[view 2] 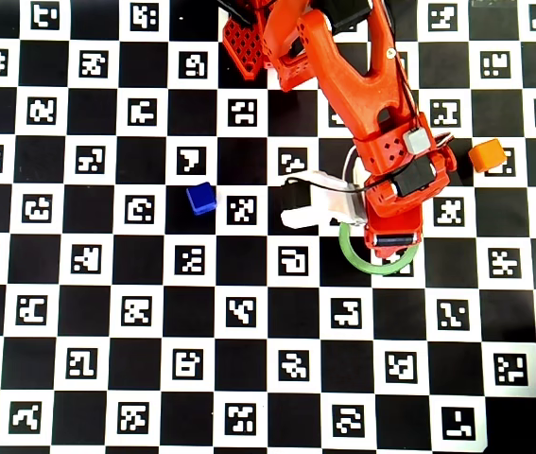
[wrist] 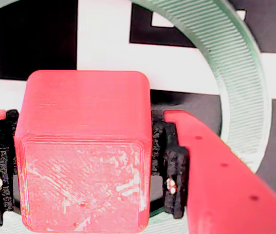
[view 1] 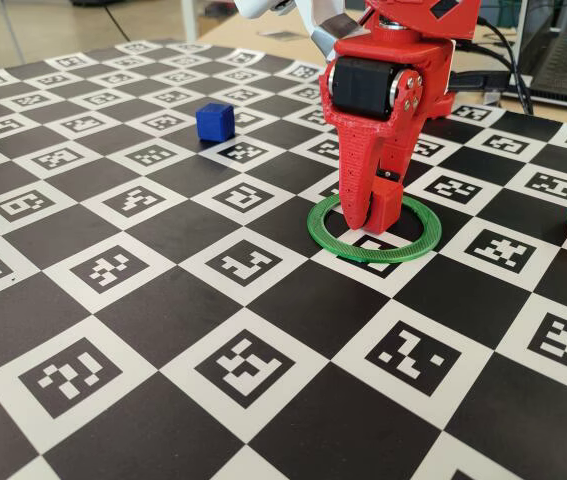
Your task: Grab the red cube then put it in the green circle then put the blue cube on top and finally the orange cube on top
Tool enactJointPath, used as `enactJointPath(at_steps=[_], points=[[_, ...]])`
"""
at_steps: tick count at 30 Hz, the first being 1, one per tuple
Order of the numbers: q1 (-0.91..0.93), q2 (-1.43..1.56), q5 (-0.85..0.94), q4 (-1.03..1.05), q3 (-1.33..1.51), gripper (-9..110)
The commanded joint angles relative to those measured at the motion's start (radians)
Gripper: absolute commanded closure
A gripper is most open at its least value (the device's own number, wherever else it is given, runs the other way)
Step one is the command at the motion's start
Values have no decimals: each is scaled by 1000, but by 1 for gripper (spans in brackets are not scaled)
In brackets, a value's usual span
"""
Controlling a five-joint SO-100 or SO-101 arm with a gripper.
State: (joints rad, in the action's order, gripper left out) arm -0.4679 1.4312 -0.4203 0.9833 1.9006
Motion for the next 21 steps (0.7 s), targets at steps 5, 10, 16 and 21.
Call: enactJointPath(at_steps=[5, 10, 16, 21], points=[[12, 15, 6, -18, -8, 94], [12, 15, -2, -12, -9, 93], [14, 12, -20, 8, -15, 87], [14, 12, -14, 11, -15, 82]])
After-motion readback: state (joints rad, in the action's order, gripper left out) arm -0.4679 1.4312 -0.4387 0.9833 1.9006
